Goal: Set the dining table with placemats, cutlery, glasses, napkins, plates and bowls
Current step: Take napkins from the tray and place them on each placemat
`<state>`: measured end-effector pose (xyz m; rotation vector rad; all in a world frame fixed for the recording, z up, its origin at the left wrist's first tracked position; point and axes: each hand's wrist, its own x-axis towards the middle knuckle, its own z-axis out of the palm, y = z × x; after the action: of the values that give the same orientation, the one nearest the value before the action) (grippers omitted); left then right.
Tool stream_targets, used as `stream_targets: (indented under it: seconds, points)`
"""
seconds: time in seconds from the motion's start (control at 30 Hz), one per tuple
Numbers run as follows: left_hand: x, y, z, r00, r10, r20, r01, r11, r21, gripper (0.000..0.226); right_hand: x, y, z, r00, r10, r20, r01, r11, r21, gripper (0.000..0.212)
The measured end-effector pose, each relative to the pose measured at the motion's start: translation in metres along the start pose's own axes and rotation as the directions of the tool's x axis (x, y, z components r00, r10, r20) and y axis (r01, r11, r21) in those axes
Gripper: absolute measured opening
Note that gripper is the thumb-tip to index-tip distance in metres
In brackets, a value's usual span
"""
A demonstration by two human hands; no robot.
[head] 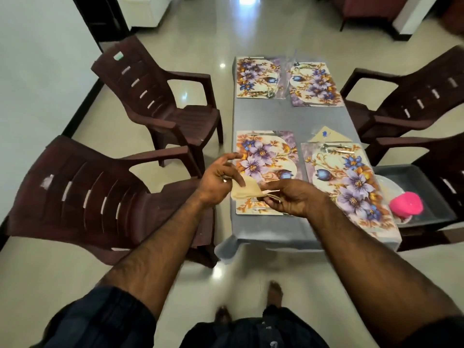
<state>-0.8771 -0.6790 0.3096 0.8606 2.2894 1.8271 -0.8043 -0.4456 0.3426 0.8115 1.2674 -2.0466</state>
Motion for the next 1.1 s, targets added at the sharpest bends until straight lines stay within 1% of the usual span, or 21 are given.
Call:
stream_targets:
  seconds: [0.03,0.1,0.13,0.17,0.23,0.27,0.33,0.37,0.4,0.43,0.47,0.5,0.57,0.63,0.7,0.77,0.83,0.9,0.97,1.03,1.1]
  points:
    - [-0.003,0.003,0.001,1.0,-0.013,0.009,0.013,1.0,-0.008,0.06,-0.004,0.002,0.0,0.999,-0.04,-0.022,0.039,0.999,-0.022,0.018]
    - [-0.01,0.007,0.003,0.997,-0.076,0.035,0.079,0.992,-0.094,0.049,-0.008,0.002,-0.001,0.985,-0.162,-0.063,0.151,0.976,-0.156,0.02]
    - [-0.014,0.009,0.005,0.989,-0.14,0.055,0.148,0.973,-0.176,0.045,-0.008,0.002,-0.003,0.971,-0.228,-0.068,0.206,0.95,-0.235,0.02]
    - [-0.017,0.011,0.006,0.971,-0.225,0.079,0.238,0.929,-0.282,0.048,-0.01,0.002,-0.006,0.956,-0.287,-0.064,0.256,0.92,-0.297,0.02]
    - [-0.026,0.009,0.012,0.895,-0.425,0.135,0.432,0.752,-0.498,0.055,-0.013,0.003,-0.017,0.927,-0.373,-0.03,0.337,0.867,-0.366,0.024]
    - [-0.029,0.011,0.016,0.852,-0.499,0.159,0.493,0.66,-0.567,0.048,-0.015,0.004,-0.023,0.916,-0.401,-0.006,0.368,0.845,-0.387,0.025]
    - [-0.034,0.013,0.028,0.775,-0.603,0.189,0.574,0.546,-0.61,0.027,-0.018,0.011,-0.037,0.907,-0.421,0.024,0.391,0.818,-0.422,0.025]
    - [-0.035,0.01,0.036,0.743,-0.636,0.21,0.604,0.502,-0.619,0.033,-0.018,0.014,-0.046,0.909,-0.416,0.025,0.384,0.812,-0.44,0.024]
    - [-0.037,0.01,0.043,0.716,-0.661,0.225,0.626,0.465,-0.626,0.049,-0.018,0.017,-0.055,0.912,-0.409,0.022,0.374,0.808,-0.456,0.024]
    - [-0.039,0.008,0.05,0.702,-0.678,0.219,0.644,0.472,-0.603,0.064,-0.017,0.02,-0.063,0.915,-0.403,0.023,0.365,0.802,-0.472,0.024]
    - [-0.04,0.006,0.059,0.698,-0.688,0.199,0.654,0.499,-0.569,0.068,-0.017,0.022,-0.074,0.918,-0.397,0.024,0.355,0.792,-0.497,0.024]
    - [-0.043,0.005,0.067,0.705,-0.691,0.161,0.658,0.551,-0.513,0.061,-0.018,0.023,-0.083,0.92,-0.392,0.027,0.344,0.773,-0.533,0.023]
    - [-0.047,0.002,0.084,0.711,-0.699,0.077,0.662,0.628,-0.409,0.037,-0.021,0.025,-0.101,0.92,-0.391,0.03,0.327,0.723,-0.609,0.021]
    - [-0.052,-0.005,0.098,0.69,-0.724,0.017,0.675,0.634,-0.377,0.023,-0.022,0.03,-0.117,0.925,-0.38,0.008,0.297,0.71,-0.639,0.018]
    - [-0.059,-0.01,0.114,0.632,-0.775,-0.002,0.715,0.584,-0.383,0.015,-0.02,0.042,-0.137,0.941,-0.334,-0.052,0.225,0.735,-0.64,0.011]
    - [-0.071,-0.017,0.128,0.556,-0.831,-0.021,0.757,0.517,-0.399,0.009,-0.015,0.061,-0.153,0.958,-0.262,-0.119,0.126,0.753,-0.646,0.006]
    - [-0.084,-0.027,0.144,0.493,-0.869,-0.028,0.79,0.461,-0.403,0.008,-0.006,0.08,-0.166,0.965,-0.188,-0.184,0.04,0.795,-0.605,0.003]
    - [-0.092,-0.042,0.155,0.438,-0.898,-0.031,0.827,0.416,-0.377,0.006,0.009,0.095,-0.174,0.959,-0.15,-0.242,-0.008,0.836,-0.549,0.009]
    - [-0.093,-0.058,0.159,0.378,-0.924,-0.054,0.863,0.373,-0.339,0.003,0.028,0.107,-0.177,0.945,-0.151,-0.291,-0.022,0.857,-0.515,0.014]
    - [-0.091,-0.076,0.161,0.335,-0.938,-0.087,0.889,0.345,-0.302,0.004,0.049,0.115,-0.179,0.913,-0.181,-0.367,-0.02,0.876,-0.483,0.012]
    - [-0.089,-0.091,0.162,0.341,-0.932,-0.123,0.898,0.362,-0.252,0.003,0.066,0.121,-0.179,0.86,-0.221,-0.46,-0.024,0.883,-0.469,0.008]
